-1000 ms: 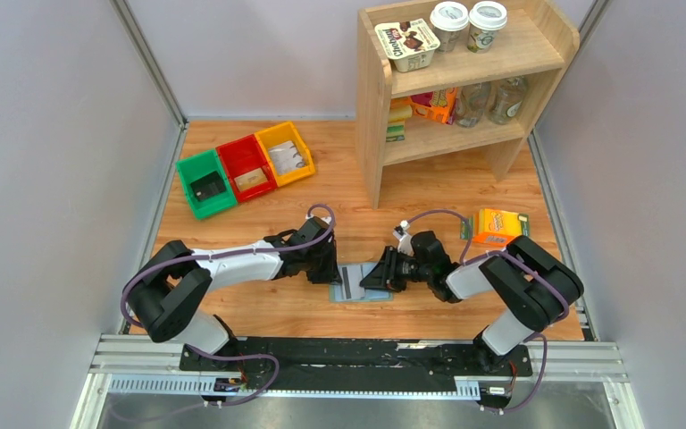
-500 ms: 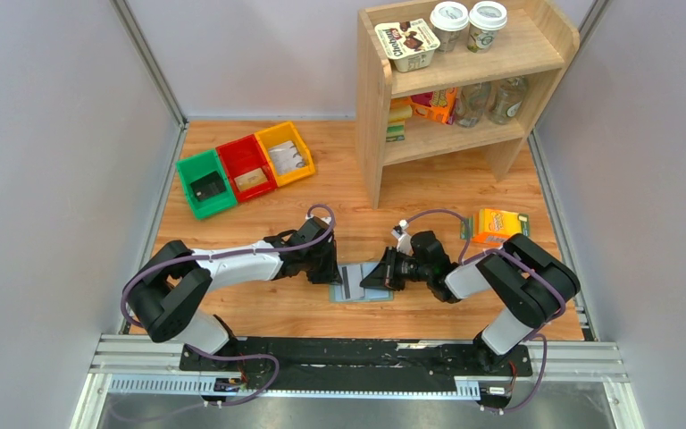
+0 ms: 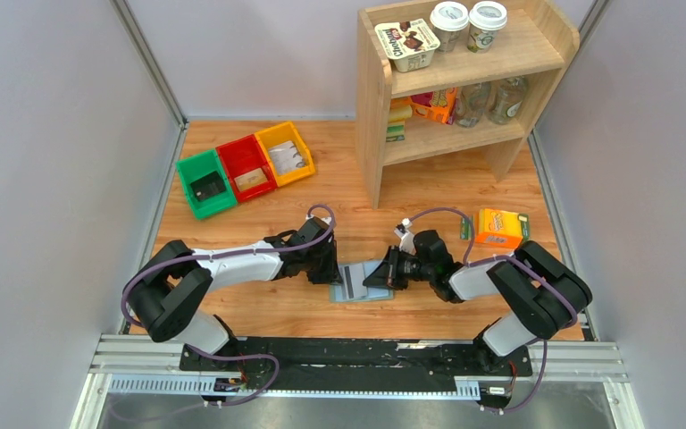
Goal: Take the credit cards out of the card holder
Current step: Remove the credit card from the card holder.
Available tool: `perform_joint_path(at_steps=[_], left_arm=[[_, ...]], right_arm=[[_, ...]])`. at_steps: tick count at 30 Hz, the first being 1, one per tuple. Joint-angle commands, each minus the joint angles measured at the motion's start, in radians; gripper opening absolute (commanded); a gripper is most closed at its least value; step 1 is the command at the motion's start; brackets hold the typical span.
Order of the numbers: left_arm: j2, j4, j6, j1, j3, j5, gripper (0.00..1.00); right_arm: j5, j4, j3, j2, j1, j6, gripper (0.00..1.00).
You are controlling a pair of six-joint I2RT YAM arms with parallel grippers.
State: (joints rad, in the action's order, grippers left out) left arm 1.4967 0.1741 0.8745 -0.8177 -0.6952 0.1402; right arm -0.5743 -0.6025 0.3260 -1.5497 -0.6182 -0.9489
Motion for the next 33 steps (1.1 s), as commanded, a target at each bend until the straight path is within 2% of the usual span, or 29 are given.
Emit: perform_joint_path(at_steps=[1, 7, 11, 14, 18, 23, 27, 33], left_arm=[[0.03, 0.019, -0.006, -0.003, 0.022, -0.016, 0.01], [0.028, 0.019, -0.006, -0.003, 0.02, -0.014, 0.01], [0.027, 0.019, -0.005, -0.003, 0.022, -0.014, 0.01], [0.028, 0.018, -0.005, -0.003, 0.022, -0.014, 0.01], [0.028, 0.018, -0.003, -0.003, 0.022, -0.013, 0.01], [0.019, 0.015, 0.001, -0.003, 0.031, -0.019, 0.01], [0.014, 0.011, 0.004, -0.003, 0.033, -0.022, 0.01], [-0.006, 0.002, 0.012, -0.003, 0.037, -0.024, 0.01]], right_arm=[[0.017, 0.036, 0.013, 0.027, 0.008, 0.041, 0.01], [-0.021, -0.012, 0.033, -0.03, 0.006, 0.027, 0.25], [-0.033, -0.049, 0.039, -0.055, 0.006, 0.013, 0.29], [-0.035, -0.059, 0.042, -0.072, 0.008, 0.015, 0.27], [-0.039, -0.077, 0.045, -0.085, 0.006, 0.012, 0.19], [-0.032, -0.05, 0.036, -0.067, 0.014, 0.033, 0.0], [-0.021, -0.002, 0.005, -0.004, 0.046, 0.05, 0.0], [0.028, 0.252, 0.015, 0.17, 0.086, 0.145, 0.0]])
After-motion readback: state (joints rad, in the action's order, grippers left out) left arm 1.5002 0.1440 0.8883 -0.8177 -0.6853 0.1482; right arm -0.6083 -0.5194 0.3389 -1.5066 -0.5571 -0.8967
